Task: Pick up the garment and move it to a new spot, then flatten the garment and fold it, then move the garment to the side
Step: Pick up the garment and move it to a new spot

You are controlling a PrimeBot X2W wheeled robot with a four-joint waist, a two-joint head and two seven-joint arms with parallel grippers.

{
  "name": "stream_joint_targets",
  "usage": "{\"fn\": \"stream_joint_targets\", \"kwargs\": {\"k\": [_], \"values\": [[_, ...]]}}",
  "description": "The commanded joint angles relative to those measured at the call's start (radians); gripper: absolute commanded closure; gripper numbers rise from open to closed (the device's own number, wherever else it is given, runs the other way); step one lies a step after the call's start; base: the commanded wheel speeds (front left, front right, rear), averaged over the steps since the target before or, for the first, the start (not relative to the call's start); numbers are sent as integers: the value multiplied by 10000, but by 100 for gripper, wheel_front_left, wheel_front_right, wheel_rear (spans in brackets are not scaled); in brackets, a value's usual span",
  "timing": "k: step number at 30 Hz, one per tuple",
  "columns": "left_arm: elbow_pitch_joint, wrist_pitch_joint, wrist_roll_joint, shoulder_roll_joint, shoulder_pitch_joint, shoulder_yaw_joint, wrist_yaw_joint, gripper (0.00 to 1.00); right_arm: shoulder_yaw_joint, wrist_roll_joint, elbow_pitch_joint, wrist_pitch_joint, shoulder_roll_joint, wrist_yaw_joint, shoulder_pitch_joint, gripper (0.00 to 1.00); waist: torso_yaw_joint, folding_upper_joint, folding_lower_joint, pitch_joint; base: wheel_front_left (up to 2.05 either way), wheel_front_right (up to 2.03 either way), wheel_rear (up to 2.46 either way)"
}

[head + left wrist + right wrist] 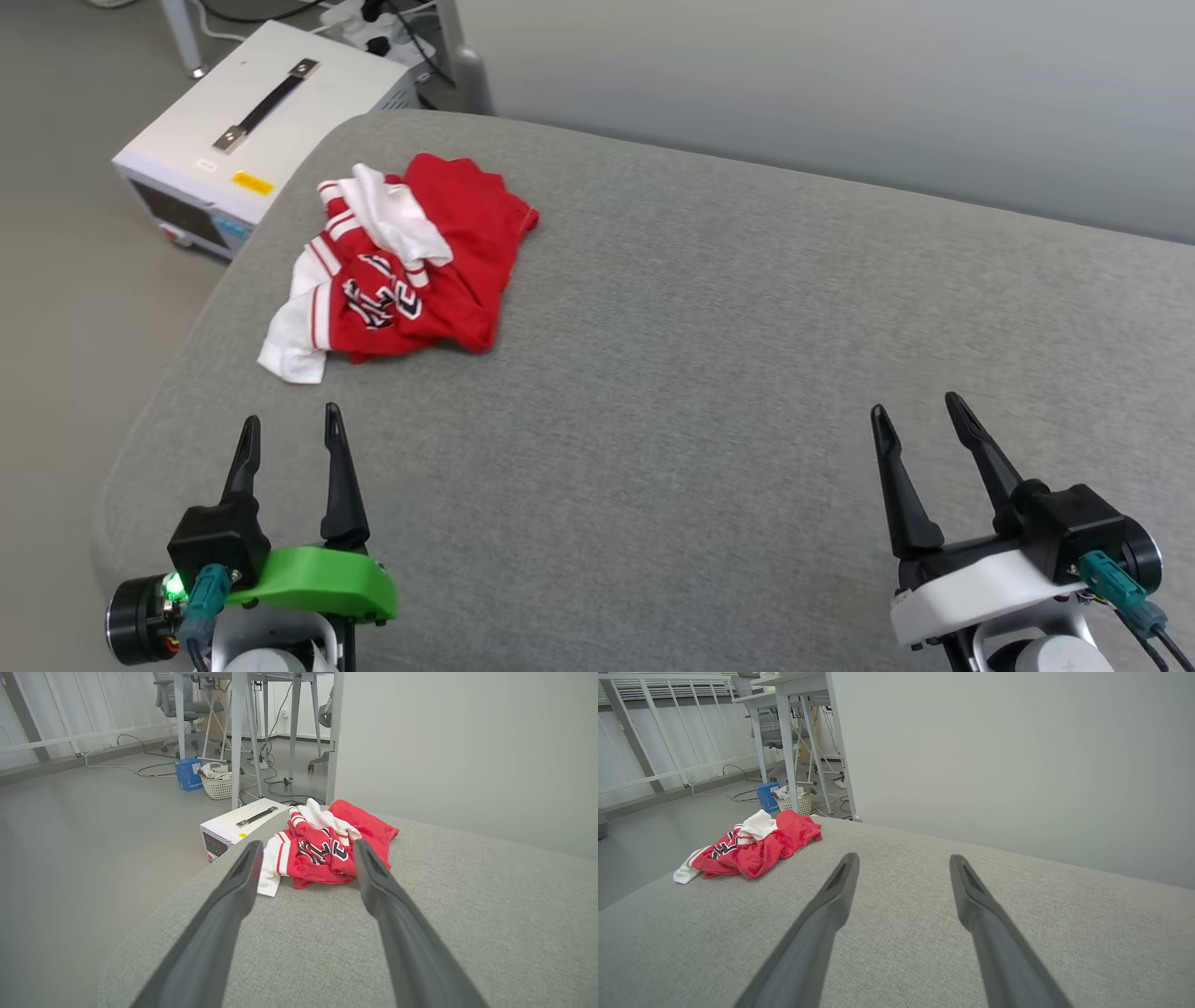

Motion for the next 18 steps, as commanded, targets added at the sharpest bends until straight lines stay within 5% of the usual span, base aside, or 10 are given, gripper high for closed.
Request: {"fn": "stream_joint_targets", "kwargs": {"k": [1, 13, 18], "values": [[48, -101, -138, -35, -147, 43, 37, 0, 53, 6, -51, -134, -9, -8, -80, 0, 454, 0, 0, 77, 0, 0, 0], [204, -366, -409, -39, -167, 320, -83, 0, 321, 99, -77, -396, -9, -9, -136, 0, 1223, 0, 0, 196, 0, 0, 0], [240, -472, -275, 2, -658, 639, -576, 0, 381, 81, -124, -500, -8, -9, -175, 0, 1289, 0, 0, 349, 0, 0, 0]]}}
